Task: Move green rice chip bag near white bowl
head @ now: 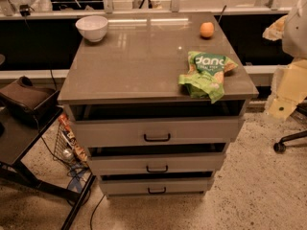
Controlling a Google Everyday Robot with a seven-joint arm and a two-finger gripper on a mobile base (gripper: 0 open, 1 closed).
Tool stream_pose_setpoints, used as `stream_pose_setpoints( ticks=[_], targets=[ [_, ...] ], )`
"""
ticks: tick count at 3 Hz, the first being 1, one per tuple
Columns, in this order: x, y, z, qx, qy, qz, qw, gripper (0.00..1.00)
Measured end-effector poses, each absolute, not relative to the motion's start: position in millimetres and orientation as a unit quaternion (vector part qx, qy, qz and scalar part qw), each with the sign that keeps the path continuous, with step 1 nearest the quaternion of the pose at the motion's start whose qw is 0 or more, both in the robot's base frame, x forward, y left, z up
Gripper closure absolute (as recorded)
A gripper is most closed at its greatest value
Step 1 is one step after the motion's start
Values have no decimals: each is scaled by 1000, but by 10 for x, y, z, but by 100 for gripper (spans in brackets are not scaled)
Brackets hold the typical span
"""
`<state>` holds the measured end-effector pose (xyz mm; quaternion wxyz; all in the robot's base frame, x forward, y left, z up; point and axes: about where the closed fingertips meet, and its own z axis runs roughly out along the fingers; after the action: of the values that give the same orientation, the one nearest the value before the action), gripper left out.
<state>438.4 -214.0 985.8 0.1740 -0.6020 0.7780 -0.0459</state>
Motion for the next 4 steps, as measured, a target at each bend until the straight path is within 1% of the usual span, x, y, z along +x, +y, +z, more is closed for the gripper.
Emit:
stream_pose_setpoints(
  ticks=[1,2,3,4],
  targets=[
    [4384,-2140,9858,-602,778,-46,174,0],
    [4625,-2244,9873,-562,806,-36,182,0],
    [5014,-2490,9773,-459,862,2,214,0],
    [5527,-2897,9639,-311,923,23,224,0]
  ],
)
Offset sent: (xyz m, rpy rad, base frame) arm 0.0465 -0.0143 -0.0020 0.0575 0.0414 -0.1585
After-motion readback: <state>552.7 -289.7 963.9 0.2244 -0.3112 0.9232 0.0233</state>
